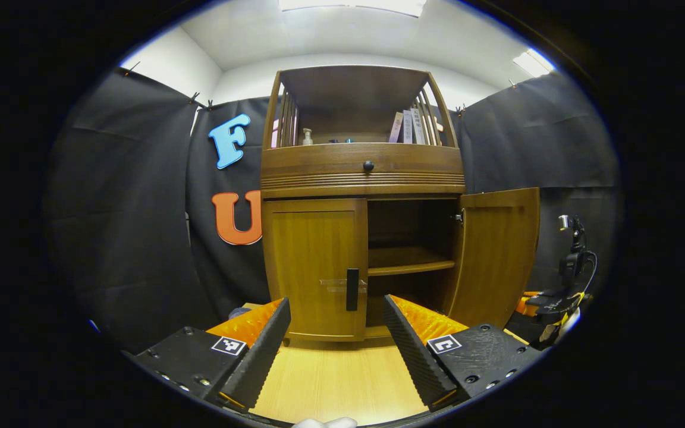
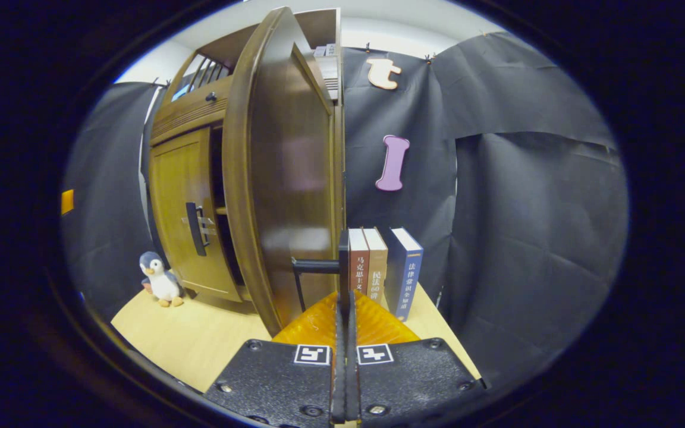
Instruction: Open the right door of the double-door shoe cabinet with the right hand, and open the left door with the left hand.
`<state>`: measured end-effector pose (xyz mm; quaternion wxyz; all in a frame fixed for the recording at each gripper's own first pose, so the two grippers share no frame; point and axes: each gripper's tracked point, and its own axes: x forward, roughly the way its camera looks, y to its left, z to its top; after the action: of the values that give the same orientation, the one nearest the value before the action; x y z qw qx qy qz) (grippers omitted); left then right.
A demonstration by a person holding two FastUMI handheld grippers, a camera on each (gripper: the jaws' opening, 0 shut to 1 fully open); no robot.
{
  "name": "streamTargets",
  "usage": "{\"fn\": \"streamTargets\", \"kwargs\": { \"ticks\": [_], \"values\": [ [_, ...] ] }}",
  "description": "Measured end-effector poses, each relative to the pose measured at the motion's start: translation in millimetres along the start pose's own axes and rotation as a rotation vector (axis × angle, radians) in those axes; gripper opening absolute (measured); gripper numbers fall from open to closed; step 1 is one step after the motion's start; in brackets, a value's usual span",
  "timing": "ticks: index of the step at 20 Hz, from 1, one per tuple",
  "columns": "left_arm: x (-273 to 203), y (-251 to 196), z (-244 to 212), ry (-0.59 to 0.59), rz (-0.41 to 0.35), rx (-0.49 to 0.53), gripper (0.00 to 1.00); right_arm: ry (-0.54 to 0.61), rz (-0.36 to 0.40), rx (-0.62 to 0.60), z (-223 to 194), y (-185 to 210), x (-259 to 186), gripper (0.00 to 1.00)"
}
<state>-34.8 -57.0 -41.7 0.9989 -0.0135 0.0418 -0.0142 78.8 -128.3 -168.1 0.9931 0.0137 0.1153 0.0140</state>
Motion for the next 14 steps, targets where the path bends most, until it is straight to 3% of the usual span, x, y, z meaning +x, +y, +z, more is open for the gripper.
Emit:
{"fn": "streamTargets", "kwargs": {
  "ticks": [14],
  "values": [
    [-0.1,-43.0,1.3,0.003,0.005,-0.002,0.95,0.027,0.127,-0.014,3.2,-38.5,3.0,0.04]
  ]
}}
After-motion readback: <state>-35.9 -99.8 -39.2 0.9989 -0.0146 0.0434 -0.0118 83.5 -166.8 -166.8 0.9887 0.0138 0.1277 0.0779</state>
